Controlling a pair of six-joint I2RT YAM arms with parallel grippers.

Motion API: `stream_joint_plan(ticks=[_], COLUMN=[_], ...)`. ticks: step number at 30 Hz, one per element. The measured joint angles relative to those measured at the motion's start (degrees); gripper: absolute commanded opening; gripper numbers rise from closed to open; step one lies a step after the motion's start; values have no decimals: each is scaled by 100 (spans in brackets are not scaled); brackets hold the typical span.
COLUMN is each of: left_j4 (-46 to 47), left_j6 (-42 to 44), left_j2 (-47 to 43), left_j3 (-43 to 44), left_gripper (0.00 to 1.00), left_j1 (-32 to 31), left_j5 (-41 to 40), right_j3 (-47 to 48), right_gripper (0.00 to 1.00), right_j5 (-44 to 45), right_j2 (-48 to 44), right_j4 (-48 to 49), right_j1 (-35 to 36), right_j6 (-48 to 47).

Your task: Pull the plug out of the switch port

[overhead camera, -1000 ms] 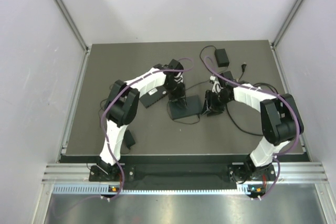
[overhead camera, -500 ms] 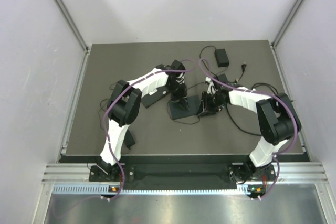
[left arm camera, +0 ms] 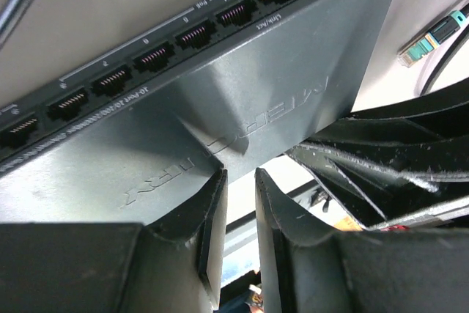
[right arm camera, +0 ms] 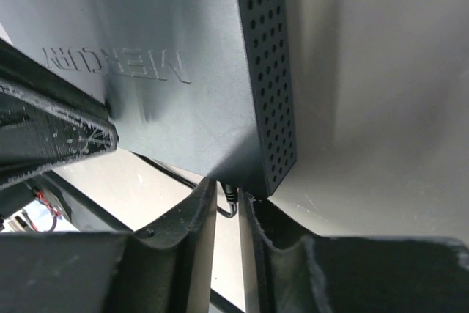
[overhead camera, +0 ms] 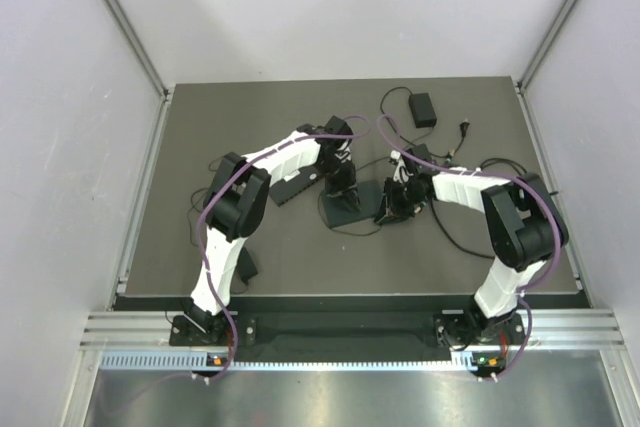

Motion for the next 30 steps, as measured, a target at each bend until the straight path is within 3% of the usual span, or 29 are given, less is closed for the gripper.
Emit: stream_joint_plan(ticks=[7,11,21,30], left_j4=[85,83,107,-66], left_j6=[-125,-127,-122,234], left_j2=[-7,-7,-7,-7], left_j3=[-151,-168,-236,131], left_gripper=[27,27,27,29], left_j1=[2,2,-17,-389], left_j5=[256,302,448,-341], right_j3=[4,15,358,203], right_gripper=[13,0,0,0], right_j5=[-17,-83,-343,-1239], right_j2=[37,57,295,466], right_j4=[37,31,-398,-162], right_j1=[-2,-2,-15,-118], right_j6=[46,-127,-680,-363])
